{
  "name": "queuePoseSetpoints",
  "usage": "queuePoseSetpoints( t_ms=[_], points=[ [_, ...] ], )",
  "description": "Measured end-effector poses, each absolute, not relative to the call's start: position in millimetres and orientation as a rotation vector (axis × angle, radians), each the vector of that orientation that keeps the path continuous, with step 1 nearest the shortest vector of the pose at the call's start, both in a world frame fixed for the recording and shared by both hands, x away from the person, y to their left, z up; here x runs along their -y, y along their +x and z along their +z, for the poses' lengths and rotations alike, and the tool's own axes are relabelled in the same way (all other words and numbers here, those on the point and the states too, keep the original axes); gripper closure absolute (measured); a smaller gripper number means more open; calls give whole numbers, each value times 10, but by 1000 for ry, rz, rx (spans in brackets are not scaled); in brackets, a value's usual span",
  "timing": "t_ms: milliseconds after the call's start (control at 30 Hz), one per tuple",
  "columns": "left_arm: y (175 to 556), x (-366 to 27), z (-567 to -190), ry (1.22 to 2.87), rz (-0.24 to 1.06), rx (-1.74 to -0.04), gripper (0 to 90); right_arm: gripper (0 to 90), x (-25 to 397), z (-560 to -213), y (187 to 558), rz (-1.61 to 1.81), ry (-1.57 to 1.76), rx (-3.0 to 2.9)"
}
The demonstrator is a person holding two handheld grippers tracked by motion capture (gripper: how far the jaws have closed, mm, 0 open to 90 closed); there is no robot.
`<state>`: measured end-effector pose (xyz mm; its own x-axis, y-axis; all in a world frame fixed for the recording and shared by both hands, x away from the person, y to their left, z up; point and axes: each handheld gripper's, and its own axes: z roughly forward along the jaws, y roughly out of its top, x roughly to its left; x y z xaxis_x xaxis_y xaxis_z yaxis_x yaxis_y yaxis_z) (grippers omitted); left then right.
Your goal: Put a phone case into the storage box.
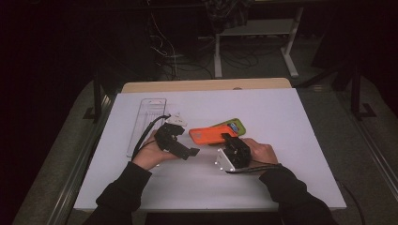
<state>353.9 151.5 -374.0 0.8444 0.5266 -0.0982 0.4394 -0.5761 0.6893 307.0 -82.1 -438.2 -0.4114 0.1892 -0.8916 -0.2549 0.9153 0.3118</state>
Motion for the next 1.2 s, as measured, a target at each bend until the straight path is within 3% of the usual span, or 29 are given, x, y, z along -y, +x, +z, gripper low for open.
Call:
queuePoseSetpoints(
  t_ms=[1000, 1200],
  points=[
    [3571, -1552, -3732, 2239, 144, -719, 0, 778, 1116, -4179, 3323, 1162, 757, -2327],
    [3578, -1574, -3714, 2202, 148, -743, 0, 778, 1148, -4142, 3341, 1246, 790, -2343]
  ],
)
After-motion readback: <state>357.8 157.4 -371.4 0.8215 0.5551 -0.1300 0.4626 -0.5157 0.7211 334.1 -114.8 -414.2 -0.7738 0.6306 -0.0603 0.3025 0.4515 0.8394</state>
